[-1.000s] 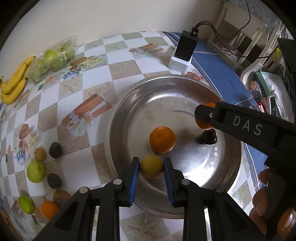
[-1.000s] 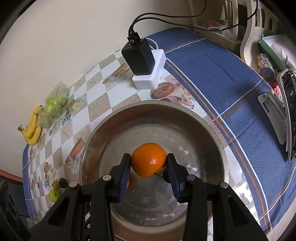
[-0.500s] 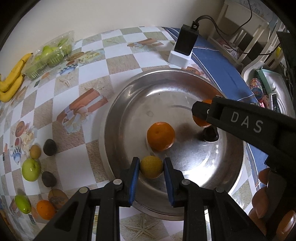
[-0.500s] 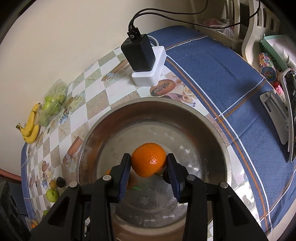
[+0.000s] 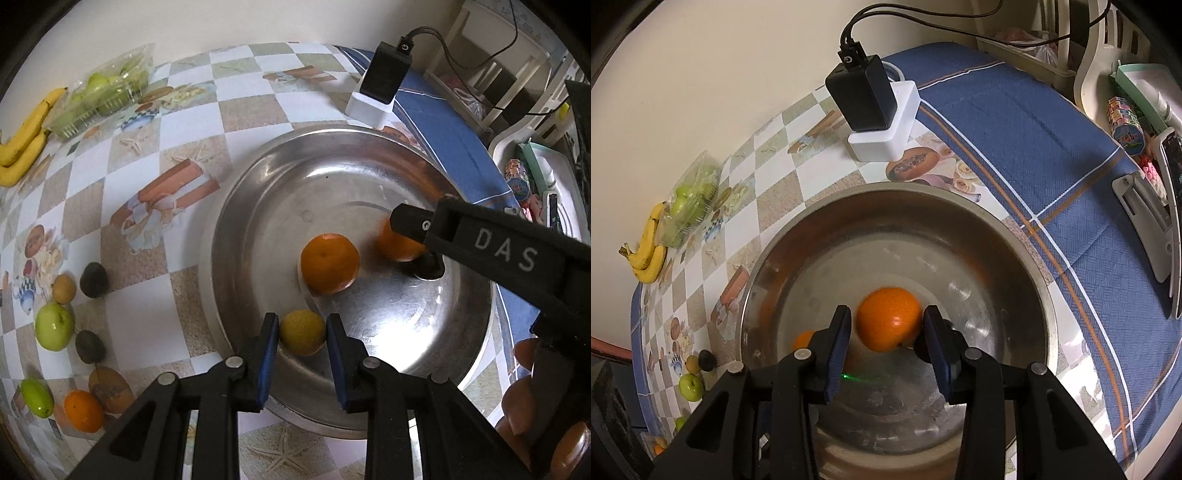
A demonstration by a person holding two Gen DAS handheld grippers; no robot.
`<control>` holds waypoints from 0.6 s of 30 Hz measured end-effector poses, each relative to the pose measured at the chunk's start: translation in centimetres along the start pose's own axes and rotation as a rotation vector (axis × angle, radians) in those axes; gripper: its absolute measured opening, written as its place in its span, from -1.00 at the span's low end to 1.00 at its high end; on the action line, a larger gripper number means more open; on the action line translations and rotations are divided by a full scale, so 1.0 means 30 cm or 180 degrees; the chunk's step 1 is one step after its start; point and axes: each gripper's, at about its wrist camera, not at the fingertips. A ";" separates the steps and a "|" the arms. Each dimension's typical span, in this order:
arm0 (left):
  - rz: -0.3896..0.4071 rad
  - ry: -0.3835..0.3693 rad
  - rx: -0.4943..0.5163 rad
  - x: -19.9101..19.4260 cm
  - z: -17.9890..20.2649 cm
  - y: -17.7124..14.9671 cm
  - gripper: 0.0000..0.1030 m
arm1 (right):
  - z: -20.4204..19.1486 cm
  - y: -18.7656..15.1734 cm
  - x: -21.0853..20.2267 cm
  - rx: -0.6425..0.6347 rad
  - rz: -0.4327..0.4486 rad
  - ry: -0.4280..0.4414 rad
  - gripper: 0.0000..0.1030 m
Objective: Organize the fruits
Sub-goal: 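Open the right tool to drop the orange while the left tool releases the yellow fruit into the tray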
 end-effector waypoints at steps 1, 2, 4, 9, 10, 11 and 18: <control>-0.0008 -0.0008 -0.0009 0.000 -0.001 0.000 -0.42 | 0.000 0.000 -0.002 -0.0003 0.0004 0.0009 -0.16; -0.0011 -0.0015 -0.0020 -0.003 -0.004 -0.001 -0.42 | -0.001 0.000 -0.004 -0.0003 0.0009 0.0023 -0.11; -0.0009 -0.0036 -0.0034 -0.009 -0.009 0.000 -0.42 | -0.003 0.000 -0.006 -0.0002 0.0009 0.0018 -0.11; 0.0036 -0.0080 -0.0111 -0.038 -0.031 0.007 -0.42 | -0.015 0.003 -0.027 -0.0028 0.0065 0.0037 -0.11; 0.0043 -0.0065 -0.0140 -0.043 -0.040 0.009 -0.42 | -0.019 0.003 -0.032 -0.0041 0.0082 0.0042 -0.11; 0.0057 -0.0039 -0.0187 -0.049 -0.055 0.012 -0.42 | -0.024 0.002 -0.039 -0.0056 0.0097 0.0046 -0.11; 0.0111 0.0235 -0.0677 -0.061 -0.199 0.018 -0.42 | -0.053 -0.010 -0.033 -0.0158 0.0040 0.0055 -0.11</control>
Point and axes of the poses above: each gripper's, at about its wrist camera, not at the fingertips, and x roughly the way its jaws point, z to its right, y to its top, and after that the axes turned 12 degrees about y, right-handed
